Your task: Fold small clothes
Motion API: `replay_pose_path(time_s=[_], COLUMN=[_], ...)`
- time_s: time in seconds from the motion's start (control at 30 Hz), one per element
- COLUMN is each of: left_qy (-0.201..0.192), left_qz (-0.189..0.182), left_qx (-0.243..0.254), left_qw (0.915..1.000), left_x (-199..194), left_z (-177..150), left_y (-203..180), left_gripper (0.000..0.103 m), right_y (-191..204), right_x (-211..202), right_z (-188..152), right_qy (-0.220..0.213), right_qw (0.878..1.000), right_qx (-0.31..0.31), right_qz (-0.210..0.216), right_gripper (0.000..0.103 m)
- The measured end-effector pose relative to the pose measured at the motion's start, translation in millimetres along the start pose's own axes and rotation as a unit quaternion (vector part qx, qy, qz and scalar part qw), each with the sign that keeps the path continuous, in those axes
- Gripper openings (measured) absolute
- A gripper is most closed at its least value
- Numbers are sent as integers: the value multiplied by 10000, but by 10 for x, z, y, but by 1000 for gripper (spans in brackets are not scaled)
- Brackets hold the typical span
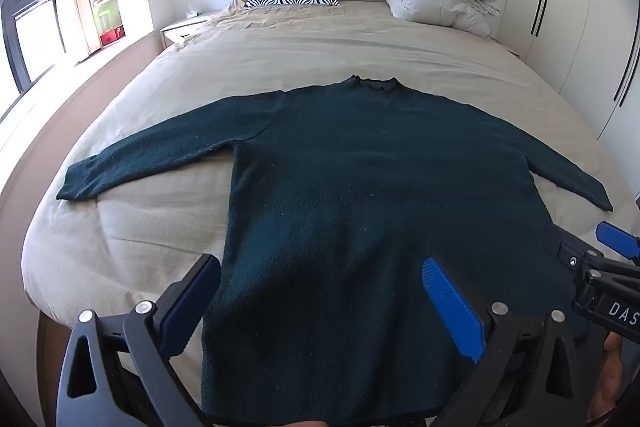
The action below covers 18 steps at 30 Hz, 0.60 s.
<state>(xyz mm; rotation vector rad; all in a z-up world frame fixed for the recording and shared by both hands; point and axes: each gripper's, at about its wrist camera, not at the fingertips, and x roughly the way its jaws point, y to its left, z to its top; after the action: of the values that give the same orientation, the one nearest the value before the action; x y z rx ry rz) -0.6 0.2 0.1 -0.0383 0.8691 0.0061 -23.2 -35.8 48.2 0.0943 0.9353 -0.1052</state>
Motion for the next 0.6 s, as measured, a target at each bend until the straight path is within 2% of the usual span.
replay_pose_path(time_s=[0.6], left_qy=[90], left_qz=[26], left_qx=[2], left_qw=[10000], left_x=[29], left_z=[-13], left_y=[-25], left_gripper=[103], right_y=[-31], right_x=[32], right_z=[-47], right_qy=[-5], right_qw=[10000], right_qx=[-25], right_qz=[-4], right_gripper=[103])
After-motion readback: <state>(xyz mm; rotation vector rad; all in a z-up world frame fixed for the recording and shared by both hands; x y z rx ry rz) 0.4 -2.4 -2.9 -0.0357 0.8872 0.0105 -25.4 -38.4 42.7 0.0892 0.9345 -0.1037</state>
